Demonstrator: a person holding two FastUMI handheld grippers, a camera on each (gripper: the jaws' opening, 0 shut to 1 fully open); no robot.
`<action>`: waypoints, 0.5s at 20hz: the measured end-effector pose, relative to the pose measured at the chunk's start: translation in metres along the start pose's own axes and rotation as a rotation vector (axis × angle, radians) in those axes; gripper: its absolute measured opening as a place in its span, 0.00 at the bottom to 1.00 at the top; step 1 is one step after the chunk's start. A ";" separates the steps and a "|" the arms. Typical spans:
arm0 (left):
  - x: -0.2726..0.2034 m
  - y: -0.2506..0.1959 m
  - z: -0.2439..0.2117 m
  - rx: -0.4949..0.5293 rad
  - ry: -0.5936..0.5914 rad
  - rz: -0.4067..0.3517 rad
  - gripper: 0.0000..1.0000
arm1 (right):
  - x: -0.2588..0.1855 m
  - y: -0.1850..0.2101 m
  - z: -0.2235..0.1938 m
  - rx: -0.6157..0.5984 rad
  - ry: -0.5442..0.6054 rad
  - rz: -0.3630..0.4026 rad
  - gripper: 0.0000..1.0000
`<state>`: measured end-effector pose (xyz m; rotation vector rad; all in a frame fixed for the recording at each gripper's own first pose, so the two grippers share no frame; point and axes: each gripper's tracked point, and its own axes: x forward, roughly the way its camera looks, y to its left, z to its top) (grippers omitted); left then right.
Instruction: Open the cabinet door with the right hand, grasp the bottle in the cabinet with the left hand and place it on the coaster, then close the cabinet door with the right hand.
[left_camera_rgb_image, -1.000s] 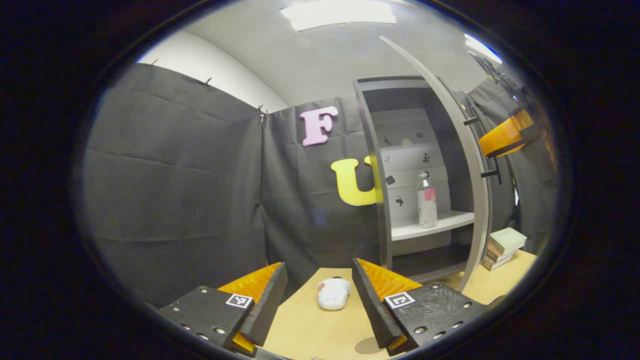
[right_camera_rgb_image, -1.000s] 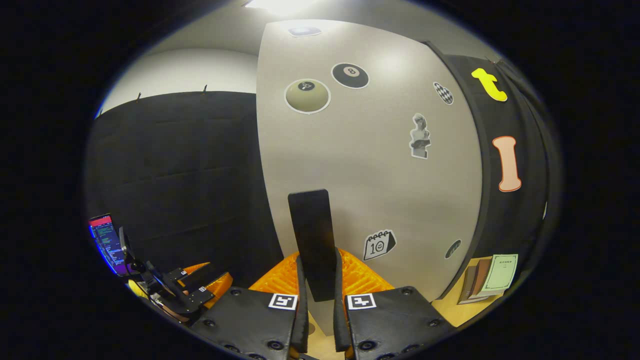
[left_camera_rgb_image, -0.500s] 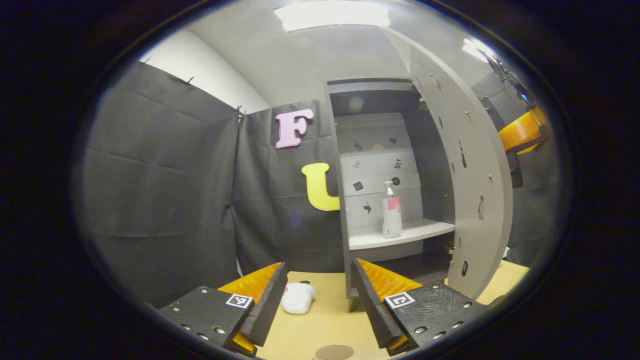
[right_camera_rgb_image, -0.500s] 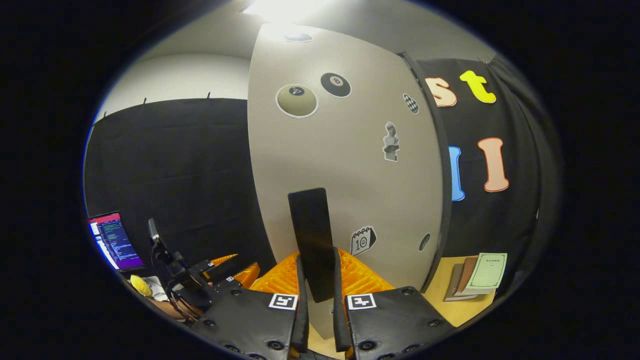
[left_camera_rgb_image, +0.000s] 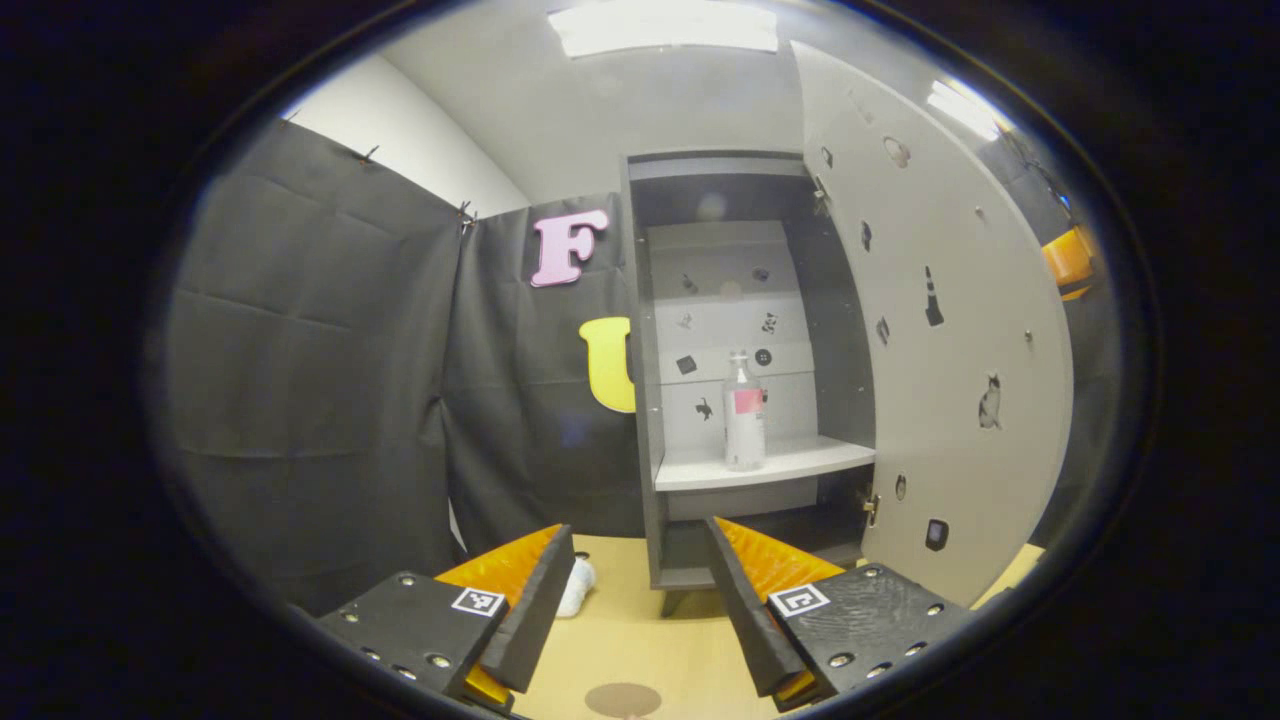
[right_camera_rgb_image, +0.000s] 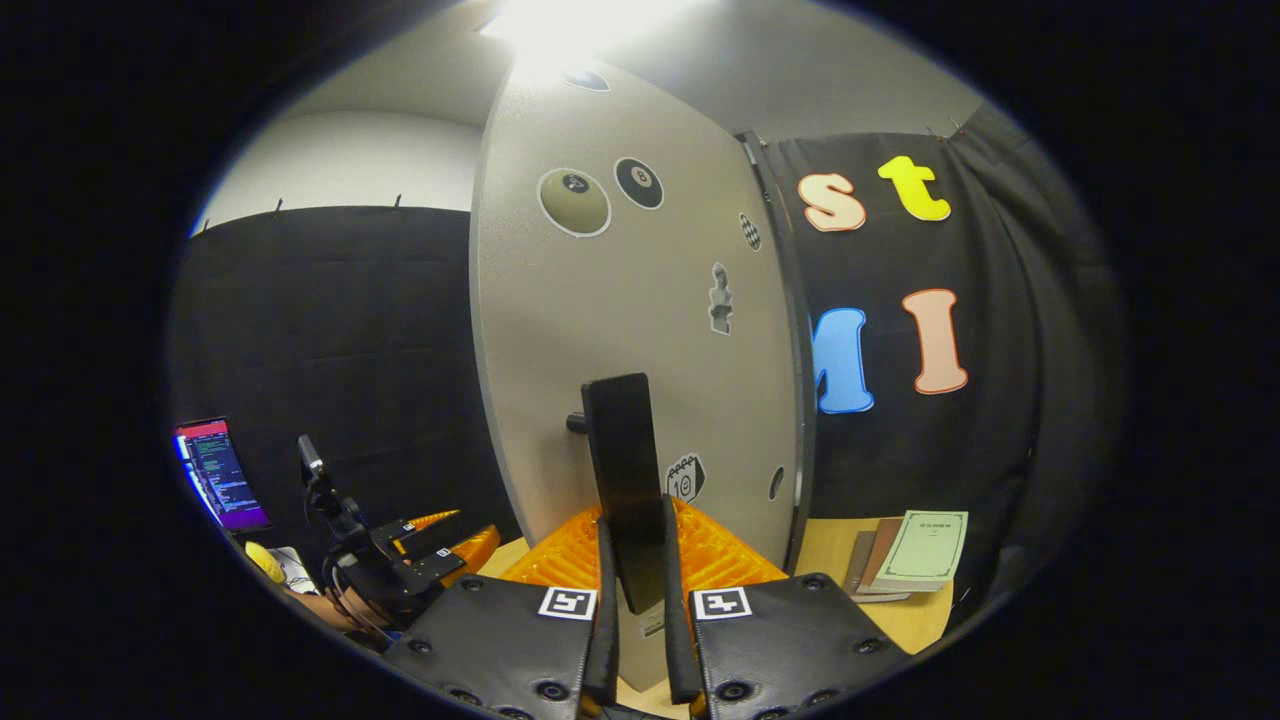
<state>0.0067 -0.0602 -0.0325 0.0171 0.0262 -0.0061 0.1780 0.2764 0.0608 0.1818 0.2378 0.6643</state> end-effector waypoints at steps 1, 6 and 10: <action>-0.002 -0.003 0.000 0.001 -0.001 0.001 0.80 | -0.001 -0.005 0.000 0.000 0.000 -0.017 0.18; -0.007 -0.018 0.006 0.010 -0.014 0.001 0.79 | -0.006 -0.043 -0.002 -0.027 -0.013 -0.148 0.18; -0.012 -0.028 0.011 0.023 -0.014 -0.003 0.79 | -0.005 -0.050 -0.001 -0.048 -0.023 -0.157 0.07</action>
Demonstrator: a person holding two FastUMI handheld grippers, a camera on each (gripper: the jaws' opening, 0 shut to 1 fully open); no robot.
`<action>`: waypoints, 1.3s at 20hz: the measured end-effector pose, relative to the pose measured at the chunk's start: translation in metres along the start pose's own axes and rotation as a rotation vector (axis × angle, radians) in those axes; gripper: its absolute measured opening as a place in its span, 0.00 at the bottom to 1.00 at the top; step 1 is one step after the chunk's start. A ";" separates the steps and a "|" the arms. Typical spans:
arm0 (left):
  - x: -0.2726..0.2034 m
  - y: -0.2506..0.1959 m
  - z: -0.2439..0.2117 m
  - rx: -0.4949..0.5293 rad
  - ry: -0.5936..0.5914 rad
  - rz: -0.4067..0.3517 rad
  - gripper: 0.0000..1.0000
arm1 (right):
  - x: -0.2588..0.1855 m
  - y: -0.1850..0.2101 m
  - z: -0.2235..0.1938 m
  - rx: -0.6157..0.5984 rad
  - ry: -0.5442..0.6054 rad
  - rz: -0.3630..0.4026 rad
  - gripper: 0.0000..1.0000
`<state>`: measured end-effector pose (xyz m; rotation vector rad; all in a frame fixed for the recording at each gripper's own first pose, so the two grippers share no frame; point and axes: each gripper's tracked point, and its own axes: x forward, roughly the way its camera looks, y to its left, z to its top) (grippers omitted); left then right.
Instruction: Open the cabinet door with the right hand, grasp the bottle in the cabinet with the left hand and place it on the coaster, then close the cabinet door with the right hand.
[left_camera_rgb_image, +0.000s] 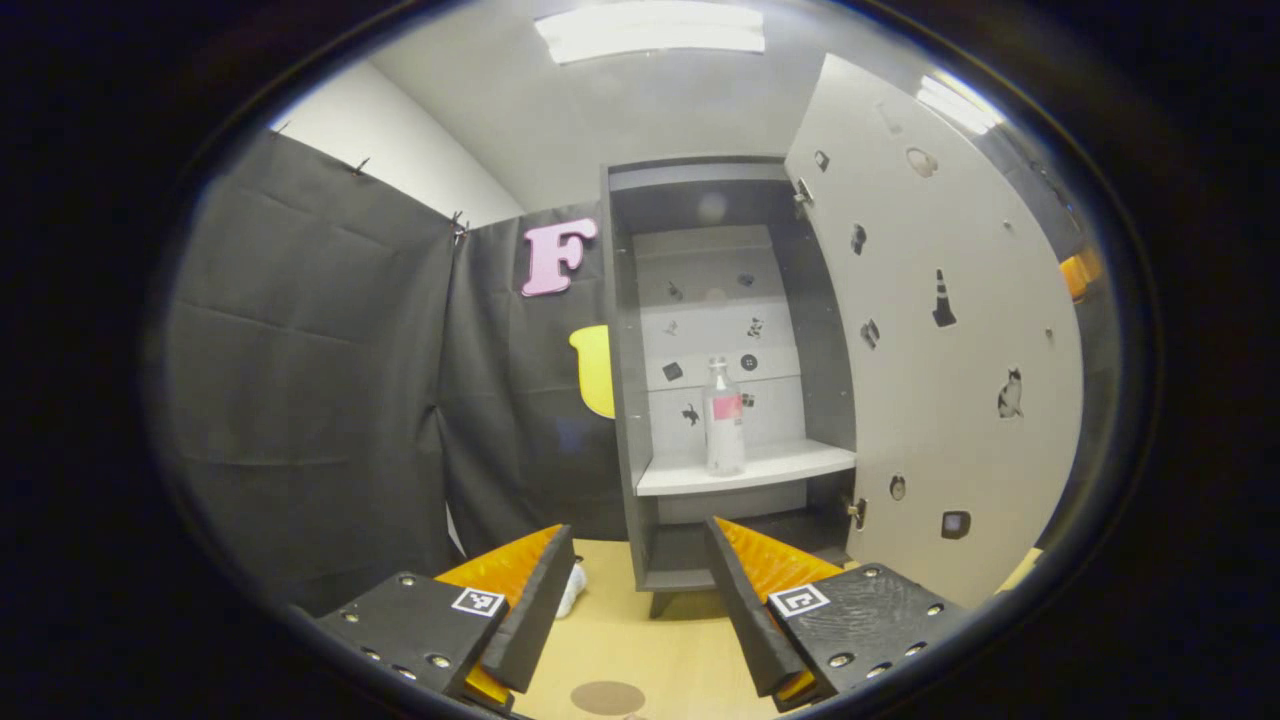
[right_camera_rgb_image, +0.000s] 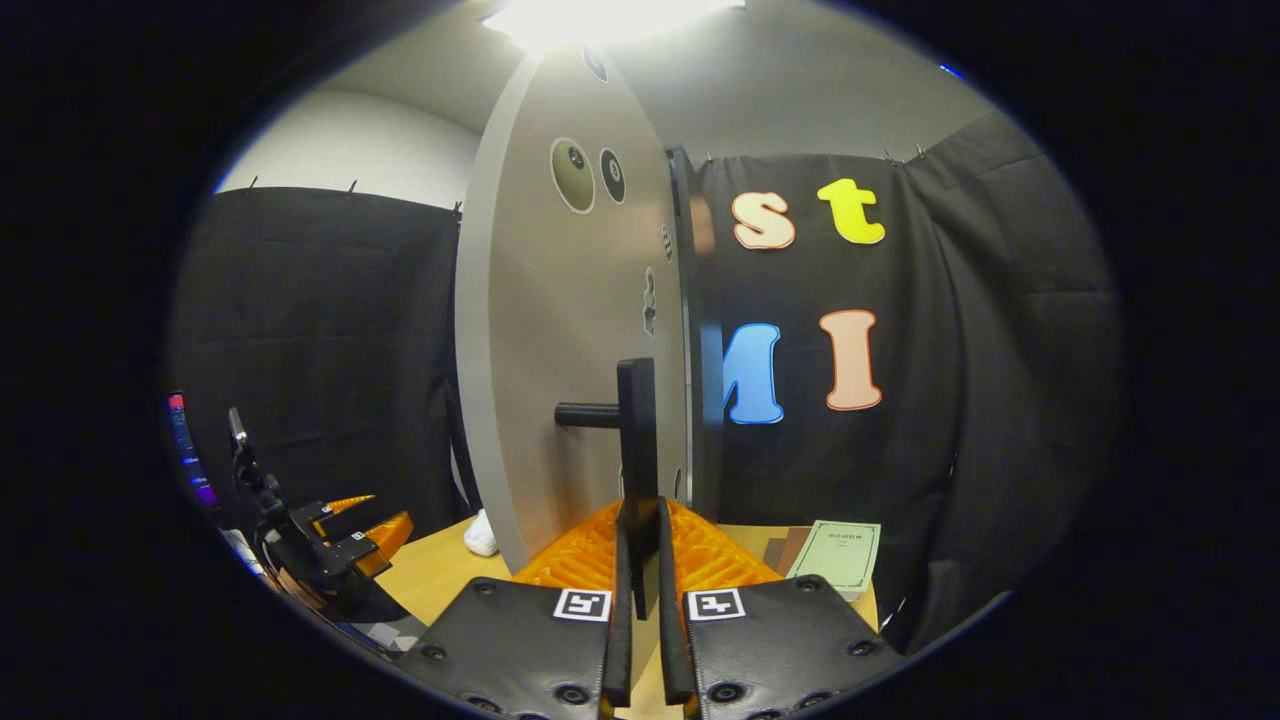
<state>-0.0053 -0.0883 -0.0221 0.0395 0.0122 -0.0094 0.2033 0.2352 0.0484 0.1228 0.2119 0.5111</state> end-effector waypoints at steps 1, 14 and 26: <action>0.000 -0.002 0.002 0.005 -0.002 0.001 0.79 | 0.000 0.003 0.000 -0.001 -0.006 0.016 0.14; 0.118 -0.045 0.056 -0.033 -0.054 -0.150 0.79 | -0.068 -0.041 0.006 -0.008 -0.089 -0.186 0.12; 0.250 -0.090 0.061 -0.074 -0.047 -0.305 0.80 | -0.124 -0.118 -0.014 0.025 -0.122 -0.667 0.98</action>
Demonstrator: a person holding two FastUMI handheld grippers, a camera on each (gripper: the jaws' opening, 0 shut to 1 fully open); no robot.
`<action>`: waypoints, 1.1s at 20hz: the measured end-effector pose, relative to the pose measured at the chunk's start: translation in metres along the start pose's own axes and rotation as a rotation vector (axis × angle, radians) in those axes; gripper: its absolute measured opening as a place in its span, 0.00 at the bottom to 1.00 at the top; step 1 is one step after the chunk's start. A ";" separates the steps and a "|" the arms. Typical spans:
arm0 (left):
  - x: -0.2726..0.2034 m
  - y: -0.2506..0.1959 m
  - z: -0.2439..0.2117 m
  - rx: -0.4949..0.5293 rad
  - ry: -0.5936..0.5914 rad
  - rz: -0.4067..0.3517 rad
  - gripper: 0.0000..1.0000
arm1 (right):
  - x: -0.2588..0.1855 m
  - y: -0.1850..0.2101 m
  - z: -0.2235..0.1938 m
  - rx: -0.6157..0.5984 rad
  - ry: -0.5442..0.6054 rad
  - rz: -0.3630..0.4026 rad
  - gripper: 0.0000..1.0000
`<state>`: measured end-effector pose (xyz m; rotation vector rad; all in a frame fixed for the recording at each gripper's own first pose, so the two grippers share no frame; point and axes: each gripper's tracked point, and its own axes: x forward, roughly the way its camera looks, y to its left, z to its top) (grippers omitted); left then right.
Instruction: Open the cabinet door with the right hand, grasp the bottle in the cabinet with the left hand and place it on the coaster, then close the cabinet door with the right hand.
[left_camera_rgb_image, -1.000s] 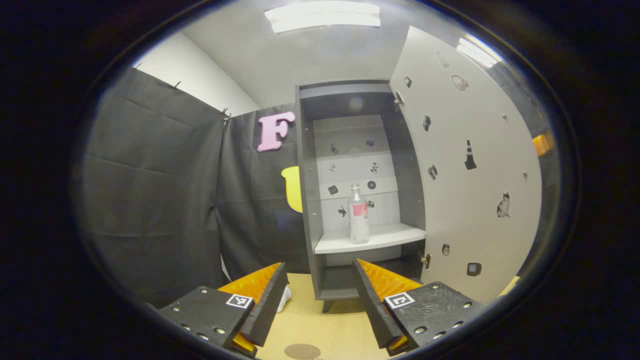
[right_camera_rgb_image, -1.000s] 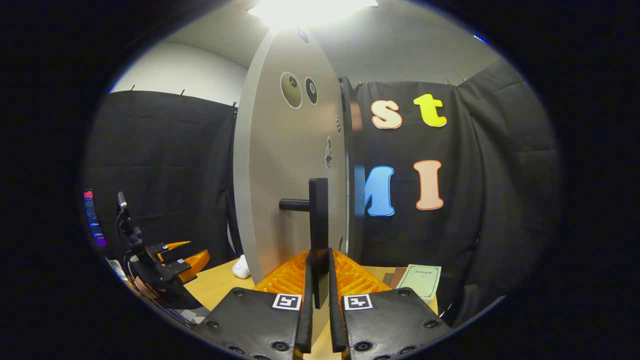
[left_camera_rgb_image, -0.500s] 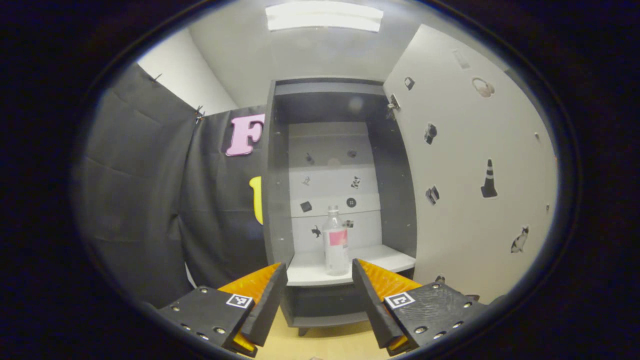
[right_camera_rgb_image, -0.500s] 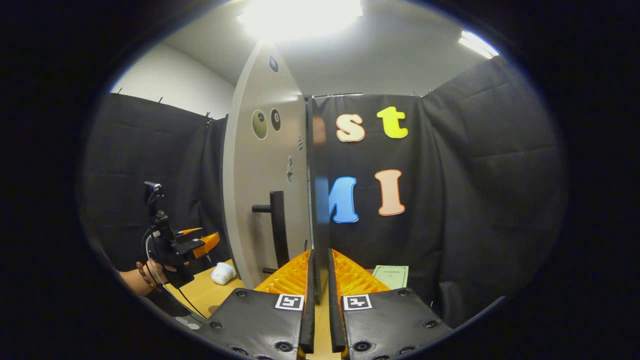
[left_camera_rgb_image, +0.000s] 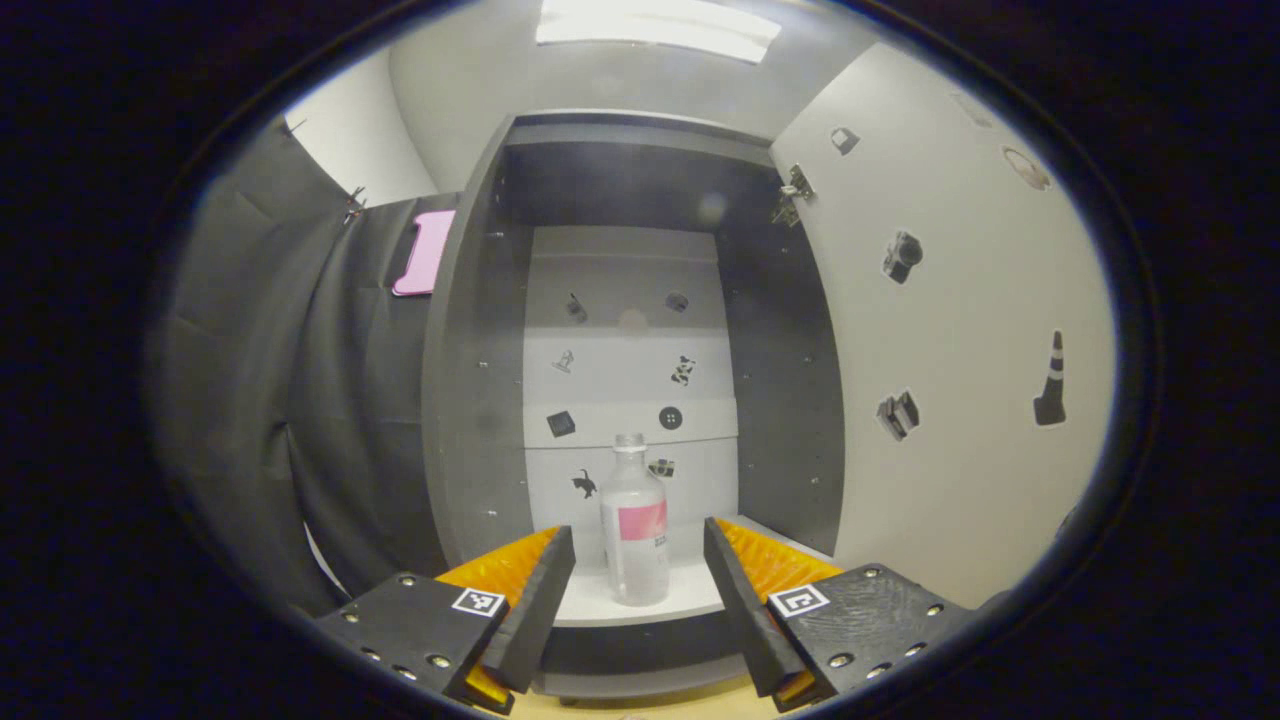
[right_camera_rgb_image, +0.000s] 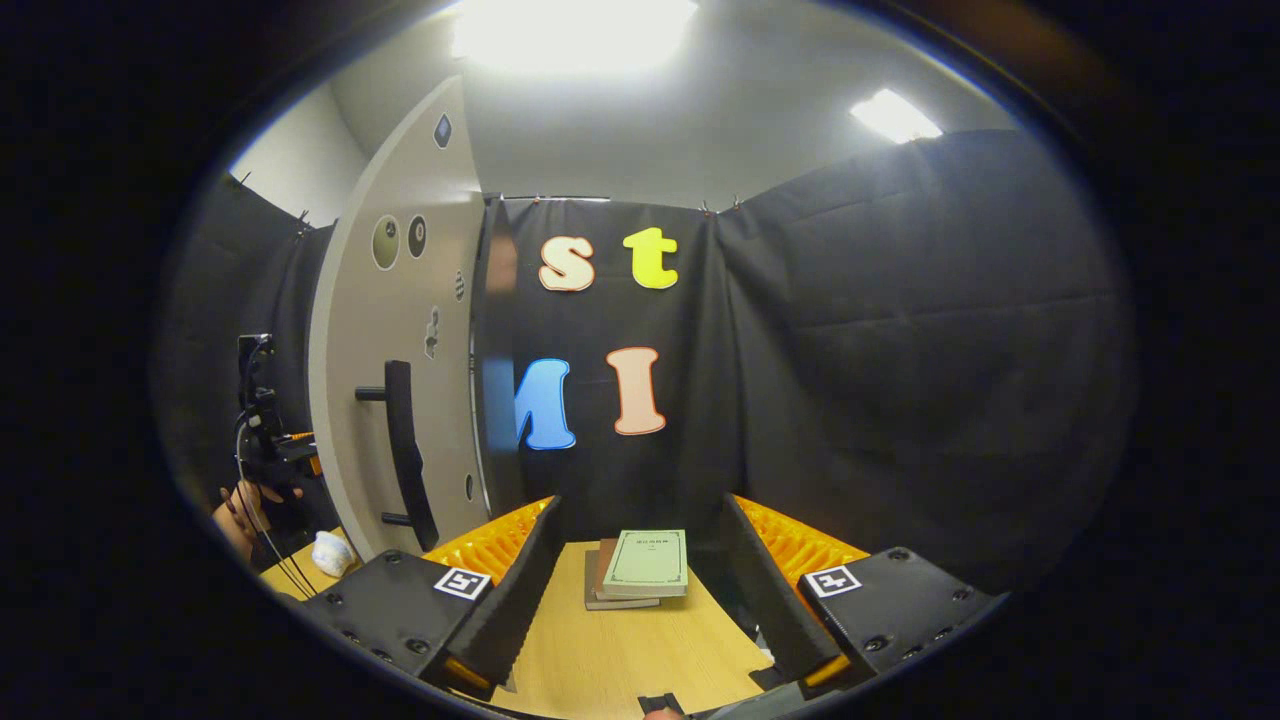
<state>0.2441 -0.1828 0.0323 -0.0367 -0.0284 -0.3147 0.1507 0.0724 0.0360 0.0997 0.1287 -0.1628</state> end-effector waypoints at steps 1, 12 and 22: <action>0.011 0.001 -0.005 0.000 0.009 -0.006 0.79 | 0.001 -0.005 -0.004 0.010 0.009 -0.027 0.98; 0.103 0.004 -0.069 -0.004 0.105 -0.083 0.80 | 0.015 -0.009 -0.038 0.001 0.100 -0.214 0.98; 0.120 0.009 -0.083 -0.037 0.135 -0.106 0.72 | 0.032 0.000 -0.049 0.011 0.129 -0.227 0.98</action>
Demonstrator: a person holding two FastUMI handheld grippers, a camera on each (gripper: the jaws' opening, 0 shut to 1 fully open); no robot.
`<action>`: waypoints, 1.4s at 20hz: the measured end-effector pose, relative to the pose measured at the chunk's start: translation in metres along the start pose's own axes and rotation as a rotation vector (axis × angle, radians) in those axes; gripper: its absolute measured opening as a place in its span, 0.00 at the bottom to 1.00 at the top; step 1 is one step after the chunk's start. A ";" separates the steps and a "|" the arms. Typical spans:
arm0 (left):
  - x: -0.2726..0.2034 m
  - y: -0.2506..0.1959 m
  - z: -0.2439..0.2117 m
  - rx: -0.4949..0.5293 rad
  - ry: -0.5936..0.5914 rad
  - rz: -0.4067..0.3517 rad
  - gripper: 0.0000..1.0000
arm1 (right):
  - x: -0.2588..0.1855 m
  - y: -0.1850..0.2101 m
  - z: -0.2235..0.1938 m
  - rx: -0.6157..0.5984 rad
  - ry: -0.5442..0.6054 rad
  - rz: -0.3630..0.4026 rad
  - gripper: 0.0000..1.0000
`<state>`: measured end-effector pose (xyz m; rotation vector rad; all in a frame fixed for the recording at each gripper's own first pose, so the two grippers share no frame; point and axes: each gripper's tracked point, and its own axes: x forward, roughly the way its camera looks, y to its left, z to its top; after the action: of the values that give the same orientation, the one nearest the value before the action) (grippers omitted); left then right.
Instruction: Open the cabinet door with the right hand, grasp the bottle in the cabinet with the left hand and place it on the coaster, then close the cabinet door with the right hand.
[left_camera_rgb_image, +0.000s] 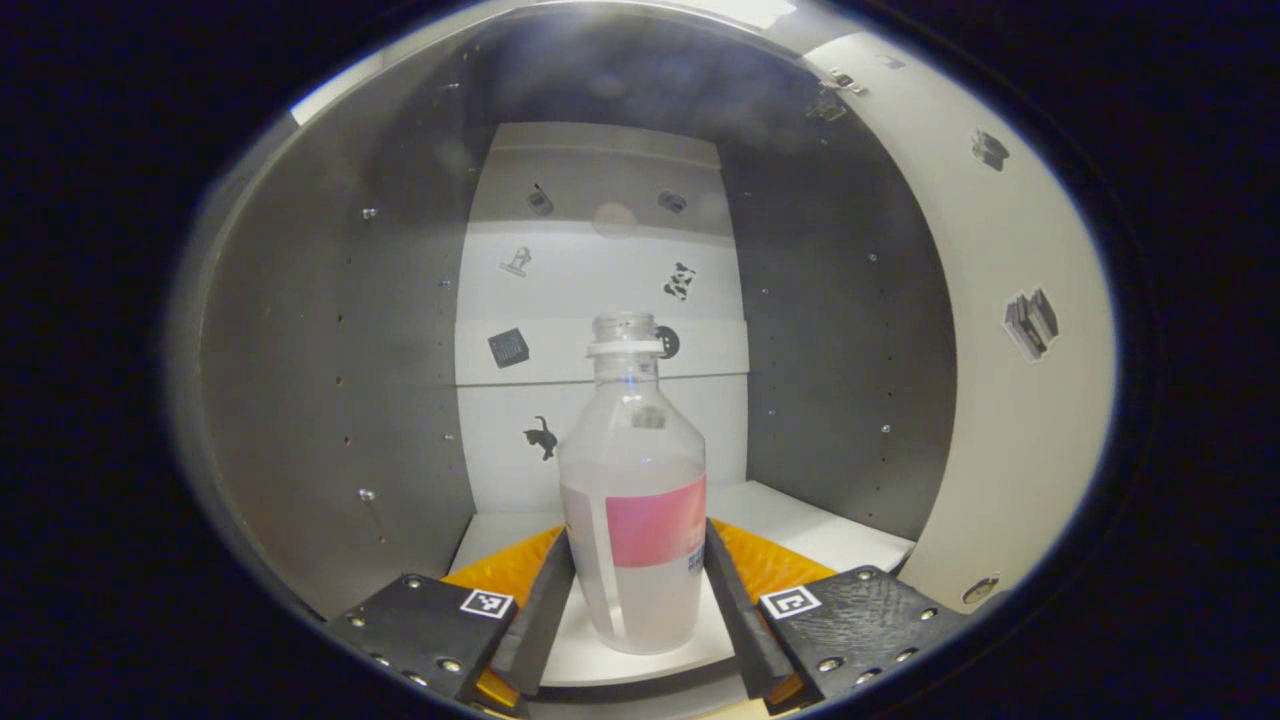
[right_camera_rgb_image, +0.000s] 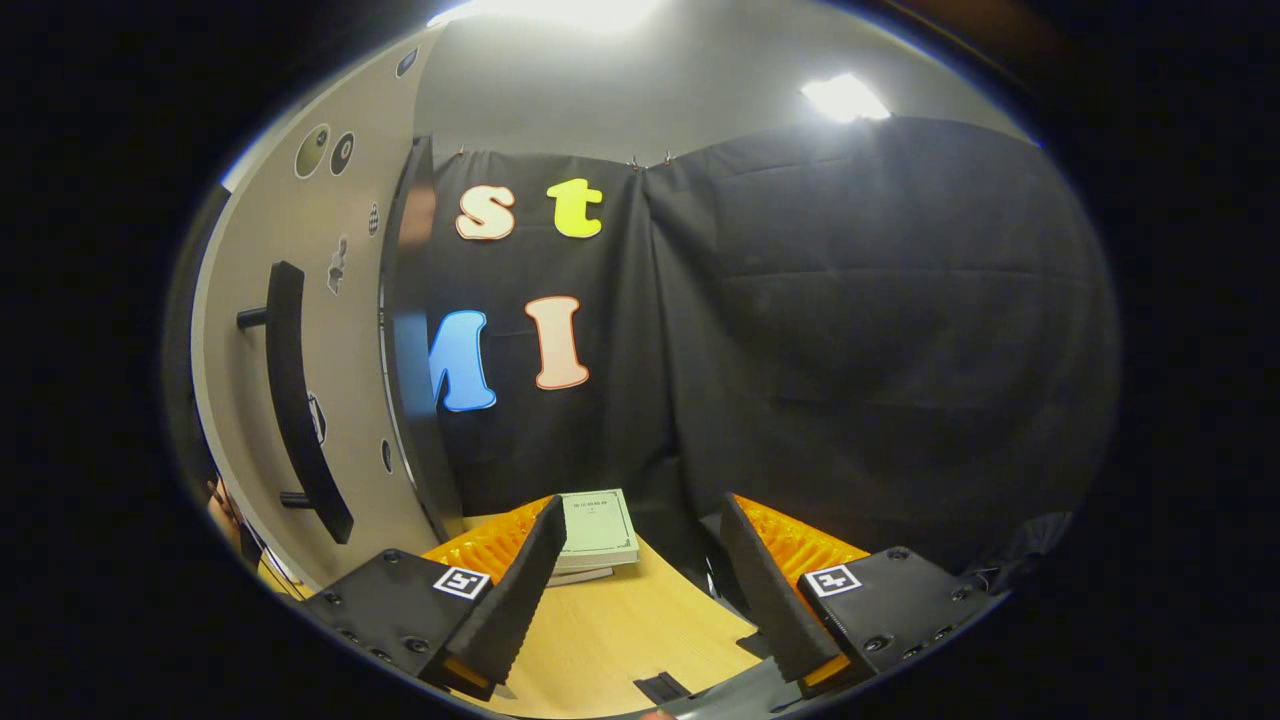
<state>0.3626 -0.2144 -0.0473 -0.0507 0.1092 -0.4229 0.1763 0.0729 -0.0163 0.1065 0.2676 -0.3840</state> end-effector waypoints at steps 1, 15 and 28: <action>-0.005 0.002 0.001 -0.007 -0.004 0.002 0.74 | 0.001 0.001 0.001 0.000 -0.002 0.008 0.93; -0.128 0.032 0.017 -0.012 -0.068 0.108 0.72 | 0.007 0.009 0.004 0.028 0.002 0.207 0.98; -0.247 0.063 -0.015 -0.032 -0.075 0.253 0.72 | 0.001 0.011 -0.007 0.034 0.040 0.341 0.98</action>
<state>0.1624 -0.0559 -0.0436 -0.0828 0.0477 -0.1665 0.1794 0.0844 -0.0230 0.1902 0.2770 -0.0475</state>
